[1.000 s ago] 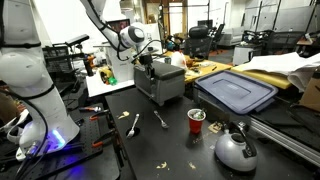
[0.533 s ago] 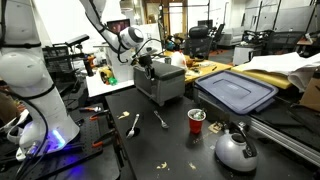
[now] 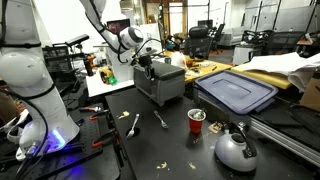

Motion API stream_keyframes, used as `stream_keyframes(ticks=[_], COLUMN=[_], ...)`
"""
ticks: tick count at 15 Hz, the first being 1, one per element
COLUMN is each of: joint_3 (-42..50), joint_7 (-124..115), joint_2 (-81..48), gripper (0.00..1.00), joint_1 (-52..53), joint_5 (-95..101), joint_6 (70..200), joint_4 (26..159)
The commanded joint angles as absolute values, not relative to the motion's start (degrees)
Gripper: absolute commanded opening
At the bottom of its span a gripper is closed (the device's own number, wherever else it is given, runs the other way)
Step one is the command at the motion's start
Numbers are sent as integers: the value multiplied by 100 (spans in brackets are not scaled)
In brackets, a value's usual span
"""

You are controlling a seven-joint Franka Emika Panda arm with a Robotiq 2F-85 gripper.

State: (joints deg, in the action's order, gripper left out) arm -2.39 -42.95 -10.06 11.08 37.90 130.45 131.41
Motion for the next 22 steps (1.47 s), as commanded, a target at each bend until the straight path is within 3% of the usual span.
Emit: stream_keyframes(ticks=[1,15,22], joint_3=[-130,10,119], joint_7=[-4192,-4160,-5369], joint_2=[-1400,-1353,-1363], gripper=[0,0,0], joint_1=[858,594,781], joint_5=[3515,2080,3019], joint_6=[13034,13394,13284], joint_4=[13303,13456,13451])
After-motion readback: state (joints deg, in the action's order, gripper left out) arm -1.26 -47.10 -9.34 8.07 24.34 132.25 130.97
